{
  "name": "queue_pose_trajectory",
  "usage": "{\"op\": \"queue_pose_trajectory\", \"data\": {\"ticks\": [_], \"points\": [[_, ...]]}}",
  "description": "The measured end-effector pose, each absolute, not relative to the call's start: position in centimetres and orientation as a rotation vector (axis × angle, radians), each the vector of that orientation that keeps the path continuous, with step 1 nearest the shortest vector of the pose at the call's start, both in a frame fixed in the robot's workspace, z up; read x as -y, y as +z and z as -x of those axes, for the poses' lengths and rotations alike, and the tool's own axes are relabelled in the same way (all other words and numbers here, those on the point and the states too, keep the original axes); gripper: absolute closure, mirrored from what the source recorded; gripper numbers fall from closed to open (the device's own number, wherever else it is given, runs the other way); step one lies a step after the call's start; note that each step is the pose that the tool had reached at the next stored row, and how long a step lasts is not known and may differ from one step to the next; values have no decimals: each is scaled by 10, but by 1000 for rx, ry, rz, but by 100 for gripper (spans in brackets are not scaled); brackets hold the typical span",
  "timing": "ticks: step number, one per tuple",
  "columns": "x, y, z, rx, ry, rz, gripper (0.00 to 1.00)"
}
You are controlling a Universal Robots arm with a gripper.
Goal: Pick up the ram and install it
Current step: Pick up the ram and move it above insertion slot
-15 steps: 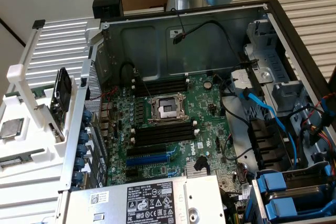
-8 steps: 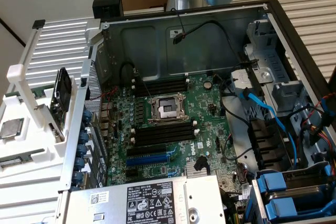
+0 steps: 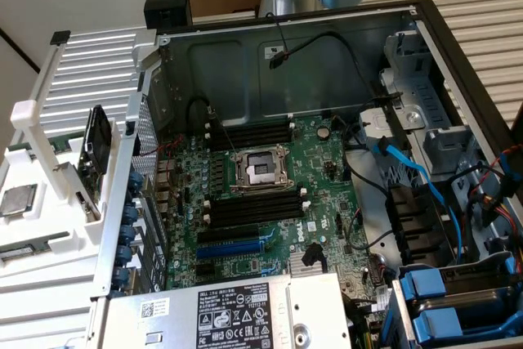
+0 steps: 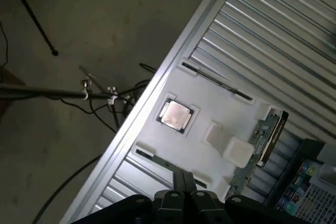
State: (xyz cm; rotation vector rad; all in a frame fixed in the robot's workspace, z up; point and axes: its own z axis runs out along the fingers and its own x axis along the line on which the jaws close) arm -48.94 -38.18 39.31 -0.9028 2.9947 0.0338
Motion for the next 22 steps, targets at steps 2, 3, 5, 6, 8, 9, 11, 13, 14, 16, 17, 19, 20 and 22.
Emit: {"op": "queue_pose_trajectory", "data": {"ticks": [2,3,5,6,8,9,11,13,14,16,17,19,20,22], "points": [[382,393,489,-2978,34,957,89],[382,393,489,-2970,34,984,89],[382,393,489,-2951,35,1038,89],[382,393,489,-2942,35,1065,89],[382,393,489,-2912,36,1146,89],[382,393,489,-2902,36,1173,89],[382,393,489,-2880,36,1226,89],[382,393,489,-2858,36,1278,89],[382,393,489,-2834,37,1331,89],[382,393,489,-2809,37,1383,89],[382,393,489,-2798,37,1407,89],[382,393,489,-2771,37,1459,89],[382,393,489,-2758,38,1484,89],[382,393,489,-2731,38,1535,89]]}}
